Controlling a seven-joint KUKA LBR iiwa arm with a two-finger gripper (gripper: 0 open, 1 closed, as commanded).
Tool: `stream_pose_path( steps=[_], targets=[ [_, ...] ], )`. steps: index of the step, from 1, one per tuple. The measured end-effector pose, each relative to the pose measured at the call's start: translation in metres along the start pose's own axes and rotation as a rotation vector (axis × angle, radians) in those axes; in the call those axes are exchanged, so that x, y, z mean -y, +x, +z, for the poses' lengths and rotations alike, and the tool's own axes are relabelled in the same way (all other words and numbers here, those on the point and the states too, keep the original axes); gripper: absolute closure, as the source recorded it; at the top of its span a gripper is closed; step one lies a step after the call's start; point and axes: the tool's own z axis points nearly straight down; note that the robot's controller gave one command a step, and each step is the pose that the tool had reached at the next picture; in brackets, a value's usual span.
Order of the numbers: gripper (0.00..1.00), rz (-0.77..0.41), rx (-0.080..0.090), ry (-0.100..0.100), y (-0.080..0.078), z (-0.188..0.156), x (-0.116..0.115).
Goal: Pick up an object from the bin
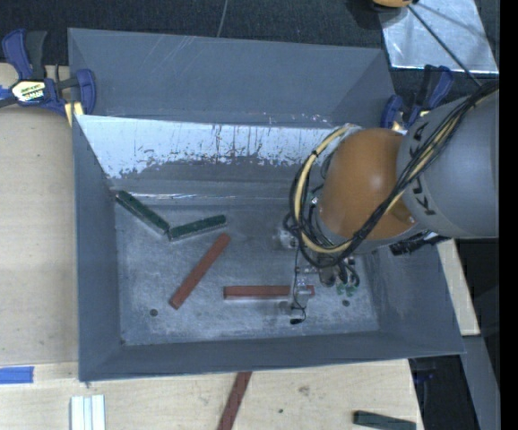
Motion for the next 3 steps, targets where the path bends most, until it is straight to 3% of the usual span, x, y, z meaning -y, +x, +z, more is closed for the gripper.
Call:
stream_pose_path(
  steps=[1, 2, 3],
  targets=[
    [1.0, 0.045, 0.001, 0.001, 0.003, 0.028, 0.024],
    [1.0, 0.045, 0.001, 0.001, 0.003, 0.028, 0.024],
    [1.0, 0.03, 0.003, 0.0, -0.007, -0.074, 0.043]
  ],
)
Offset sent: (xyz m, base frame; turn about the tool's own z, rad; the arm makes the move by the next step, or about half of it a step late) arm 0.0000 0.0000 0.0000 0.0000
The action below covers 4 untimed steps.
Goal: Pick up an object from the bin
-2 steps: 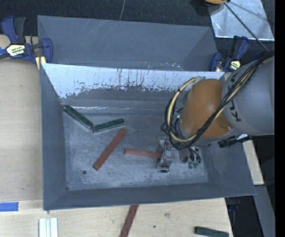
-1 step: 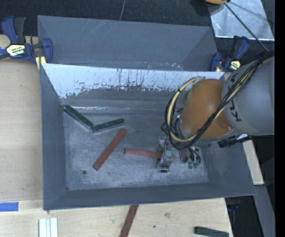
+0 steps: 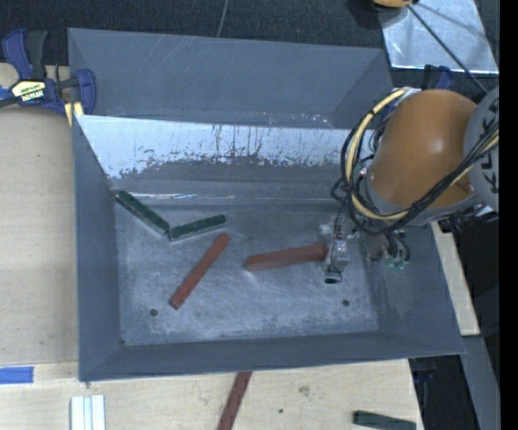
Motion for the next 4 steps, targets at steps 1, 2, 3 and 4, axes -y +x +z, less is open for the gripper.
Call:
stream_pose_path(
  steps=[1, 2, 3, 4],
  targets=[
    [1.0, 0.0, 0.0, 0.0, 0.0, 0.0, 0.0],
    [1.0, -0.104, -0.008, -0.001, 0.0, -0.021, 0.003],
    [1.0, -0.233, -0.004, -0.001, 0.014, -0.083, 0.034],
    [1.0, -0.305, 0.001, 0.001, 0.003, -0.131, 0.034]
  ],
)
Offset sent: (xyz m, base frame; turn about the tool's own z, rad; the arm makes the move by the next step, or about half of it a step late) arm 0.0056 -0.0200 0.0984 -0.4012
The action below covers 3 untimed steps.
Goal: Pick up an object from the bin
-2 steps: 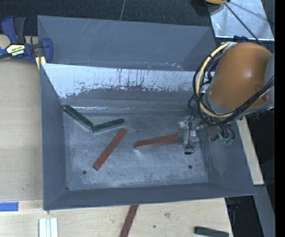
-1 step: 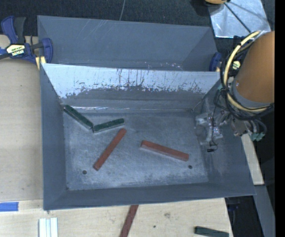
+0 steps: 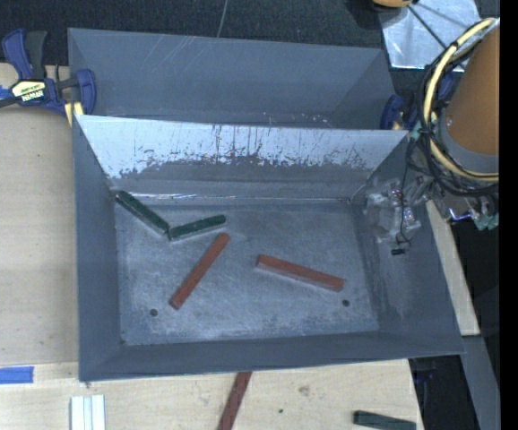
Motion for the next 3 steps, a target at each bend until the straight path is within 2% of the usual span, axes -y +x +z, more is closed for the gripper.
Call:
stream_pose_path(
  steps=[1, 2, 3],
  targets=[
    [0.0, -0.051, -0.009, -0.006, 0.025, 0.113, -0.049],
    [0.0, -0.049, 0.0, -0.002, 0.023, 0.109, -0.046],
    [0.0, -0.099, 0.006, 0.001, 0.0, 0.163, -0.045]
  ],
)
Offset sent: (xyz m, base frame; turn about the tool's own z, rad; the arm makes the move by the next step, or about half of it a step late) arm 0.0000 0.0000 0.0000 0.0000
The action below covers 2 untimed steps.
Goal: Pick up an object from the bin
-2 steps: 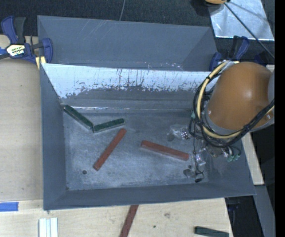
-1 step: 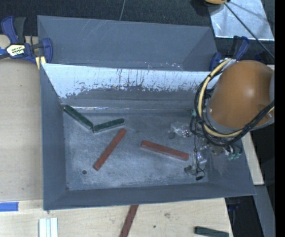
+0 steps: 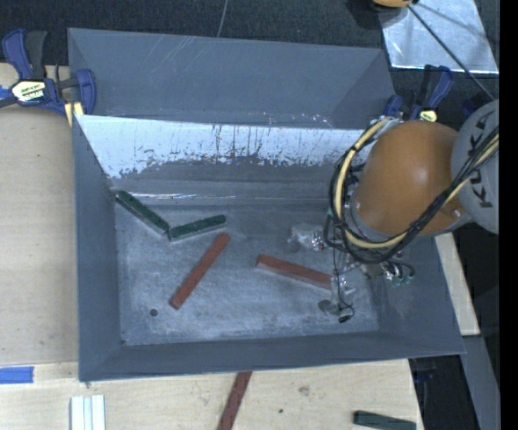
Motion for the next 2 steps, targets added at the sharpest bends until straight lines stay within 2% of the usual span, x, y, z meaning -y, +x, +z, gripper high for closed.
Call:
stream_pose_path(
  steps=[1, 2],
  targets=[
    [0.0, 0.103, -0.01, -0.004, -0.007, 0.041, -0.012],
    [0.0, 0.22, -0.006, -0.003, -0.002, 0.057, -0.011]
  ],
)
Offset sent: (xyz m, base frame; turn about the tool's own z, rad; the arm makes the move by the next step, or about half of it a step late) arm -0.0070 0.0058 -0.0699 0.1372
